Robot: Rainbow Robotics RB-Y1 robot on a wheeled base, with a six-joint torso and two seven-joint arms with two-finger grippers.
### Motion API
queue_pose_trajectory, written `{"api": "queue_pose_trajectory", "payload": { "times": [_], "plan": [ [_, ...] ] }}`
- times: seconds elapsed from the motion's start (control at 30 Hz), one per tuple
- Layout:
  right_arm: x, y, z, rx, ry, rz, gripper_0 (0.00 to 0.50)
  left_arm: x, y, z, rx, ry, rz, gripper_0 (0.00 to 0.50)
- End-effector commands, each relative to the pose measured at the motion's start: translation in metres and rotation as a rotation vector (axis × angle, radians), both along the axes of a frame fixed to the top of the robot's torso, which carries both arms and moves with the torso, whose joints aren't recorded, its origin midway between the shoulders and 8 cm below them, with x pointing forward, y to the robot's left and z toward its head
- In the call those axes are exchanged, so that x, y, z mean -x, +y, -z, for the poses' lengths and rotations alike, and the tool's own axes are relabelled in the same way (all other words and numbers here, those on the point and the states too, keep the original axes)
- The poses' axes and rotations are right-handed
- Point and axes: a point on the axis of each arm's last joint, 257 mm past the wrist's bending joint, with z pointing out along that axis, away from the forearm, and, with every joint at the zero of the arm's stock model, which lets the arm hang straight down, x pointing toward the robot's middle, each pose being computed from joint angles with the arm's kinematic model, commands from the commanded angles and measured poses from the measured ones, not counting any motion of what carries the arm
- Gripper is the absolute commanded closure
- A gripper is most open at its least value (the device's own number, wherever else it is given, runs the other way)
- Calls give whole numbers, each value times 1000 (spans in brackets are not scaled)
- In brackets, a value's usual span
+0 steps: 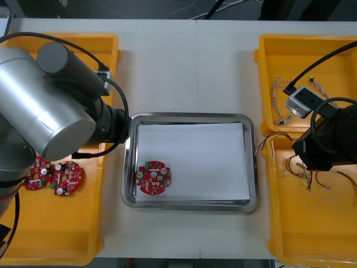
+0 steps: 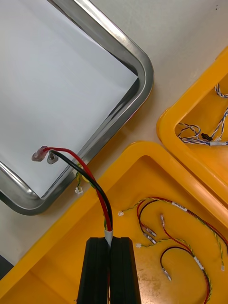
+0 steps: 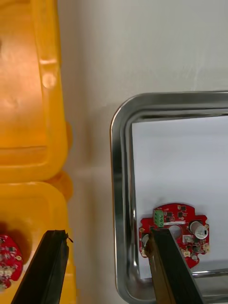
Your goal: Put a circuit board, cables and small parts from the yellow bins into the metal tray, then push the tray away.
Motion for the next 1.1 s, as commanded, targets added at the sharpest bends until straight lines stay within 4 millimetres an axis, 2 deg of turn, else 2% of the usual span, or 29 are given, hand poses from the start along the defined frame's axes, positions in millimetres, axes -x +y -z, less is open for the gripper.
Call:
{"api": "queue_pose_trajectory", "payload": {
  "times": [0.03, 0.2, 0.3, 0.43, 0.47, 0.6, 0.73, 1.1],
  "plan": [
    [-2, 0, -13, 36, -42, -21, 500, -7, 8, -35, 59, -61, 5, 0],
    [-2, 0, -13, 36, -42, -21, 500, -8, 39, -44, 70, -62, -1, 0],
    [-2, 0, -13, 36, -42, -21, 500, -8, 69, -47, 58, -60, -16, 0],
    [-2, 0, -13, 36, -42, -21, 500, -12, 96, -47, 24, -51, -30, 0],
    [1, 0, -1, 29, -4, -16, 500, -13, 104, -46, 13, -46, -37, 0],
    [2, 1, 1, 30, 4, -22, 500, -18, 130, -42, -13, -17, -58, 0],
    [5, 9, 6, 39, 16, -56, 500, -25, 150, -32, -34, 26, -71, 0],
    [5, 48, 18, 92, 3, -211, 500, -69, 186, -34, -13, 5, -95, 0]
  ]
}}
